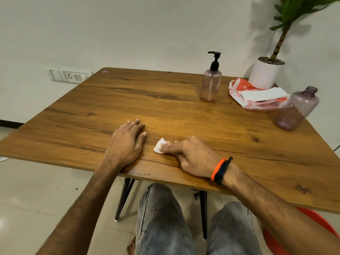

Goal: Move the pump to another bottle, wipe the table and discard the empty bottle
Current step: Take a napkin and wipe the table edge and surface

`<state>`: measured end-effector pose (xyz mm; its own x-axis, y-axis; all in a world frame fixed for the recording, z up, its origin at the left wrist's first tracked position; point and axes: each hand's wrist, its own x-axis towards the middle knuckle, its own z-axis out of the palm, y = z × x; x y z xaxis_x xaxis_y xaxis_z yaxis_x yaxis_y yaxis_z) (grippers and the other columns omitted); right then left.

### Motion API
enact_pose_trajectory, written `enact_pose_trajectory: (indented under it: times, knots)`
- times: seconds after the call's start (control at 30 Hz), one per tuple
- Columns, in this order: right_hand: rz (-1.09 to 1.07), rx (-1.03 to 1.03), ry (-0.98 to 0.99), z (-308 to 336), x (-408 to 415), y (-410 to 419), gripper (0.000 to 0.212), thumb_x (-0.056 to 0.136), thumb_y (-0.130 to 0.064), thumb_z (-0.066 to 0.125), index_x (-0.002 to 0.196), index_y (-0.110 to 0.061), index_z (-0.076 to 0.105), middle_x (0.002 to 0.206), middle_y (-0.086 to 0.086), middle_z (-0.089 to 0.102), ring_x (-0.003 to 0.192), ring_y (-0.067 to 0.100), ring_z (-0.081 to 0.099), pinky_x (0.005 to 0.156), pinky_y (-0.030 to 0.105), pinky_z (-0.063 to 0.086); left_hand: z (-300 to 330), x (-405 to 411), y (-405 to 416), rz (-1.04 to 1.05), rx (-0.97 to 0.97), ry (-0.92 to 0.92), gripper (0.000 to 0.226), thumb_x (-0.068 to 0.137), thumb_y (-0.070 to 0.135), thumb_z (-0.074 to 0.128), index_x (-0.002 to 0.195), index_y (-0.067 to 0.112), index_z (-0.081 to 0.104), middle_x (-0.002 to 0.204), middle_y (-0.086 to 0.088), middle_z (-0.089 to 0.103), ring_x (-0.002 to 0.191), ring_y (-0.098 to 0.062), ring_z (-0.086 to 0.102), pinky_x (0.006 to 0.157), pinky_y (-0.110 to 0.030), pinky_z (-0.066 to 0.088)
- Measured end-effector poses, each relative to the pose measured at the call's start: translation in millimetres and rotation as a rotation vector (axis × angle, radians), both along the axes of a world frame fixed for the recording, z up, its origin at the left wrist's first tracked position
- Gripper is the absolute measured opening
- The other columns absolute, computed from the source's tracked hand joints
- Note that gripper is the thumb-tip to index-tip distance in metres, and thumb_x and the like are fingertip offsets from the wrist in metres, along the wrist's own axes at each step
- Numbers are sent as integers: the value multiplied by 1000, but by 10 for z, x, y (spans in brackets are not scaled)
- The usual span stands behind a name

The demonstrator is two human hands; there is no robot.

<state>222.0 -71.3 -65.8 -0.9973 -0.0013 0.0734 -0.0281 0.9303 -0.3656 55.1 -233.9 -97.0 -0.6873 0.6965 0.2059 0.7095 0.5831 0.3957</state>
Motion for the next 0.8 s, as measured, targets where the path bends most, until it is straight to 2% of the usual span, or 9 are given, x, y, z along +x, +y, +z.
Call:
enact_pose_trajectory:
  times: [0.1,0.2,0.3,0.37,0.47,0.57,0.67,0.73,0.8]
  knots:
    - [-13,-379,32,101,60,66,40,96,-11,53,123,-37,63,126,-15,65,111,-4,57,91,15,46,-6,-9,-10,-11,2,-11,47,100,40,40,142,19,46,155,-4,38,146,-22,29,120,-45,22]
    - [-279,-661,252,183,-172,360,34,95,-4,55,118,-25,69,120,-8,69,110,3,62,92,22,50,-5,5,-3,0,3,-4,47,101,39,40,143,19,46,156,-3,36,146,-22,28,120,-45,21]
    - [-542,-436,376,205,-498,666,33,94,-3,54,115,-20,72,115,-2,72,106,7,62,86,15,48,1,29,6,3,6,-6,47,101,39,39,143,19,46,156,-2,35,147,-21,27,120,-44,20]
    - [-589,-257,329,166,-703,789,36,93,-3,52,119,-21,70,117,4,71,111,15,61,96,24,49,6,21,2,2,3,-7,47,101,39,39,143,20,45,157,-2,35,147,-20,26,121,-44,20]
    - [-496,-67,134,67,-913,819,43,91,0,51,127,-22,64,129,10,64,119,27,59,107,32,44,0,2,0,0,0,-12,47,101,40,38,144,21,44,157,-1,34,147,-20,25,121,-45,20]
    - [-382,30,94,14,-969,720,47,91,2,51,130,-23,62,134,6,61,124,26,56,103,20,35,-9,-7,-1,-1,-4,-16,48,101,41,37,144,21,43,157,-1,33,147,-19,25,121,-46,19]
    - [-256,85,13,5,-911,547,50,92,-1,48,132,-28,60,130,13,63,120,33,56,106,35,44,-8,4,4,7,-4,-17,47,101,41,38,144,22,43,157,0,34,147,-19,25,121,-44,19]
    - [-148,85,-23,-5,-784,402,52,91,-1,45,134,-30,57,131,11,63,121,30,56,105,40,44,1,14,5,9,-3,-18,47,101,40,38,144,22,44,157,0,34,147,-19,25,121,-43,19]
    - [-36,64,-21,-7,-565,254,52,92,-1,46,136,-27,55,138,5,59,129,22,53,112,37,39,11,22,4,9,-1,-13,47,101,39,39,143,21,45,157,-1,35,147,-19,26,121,-43,20]
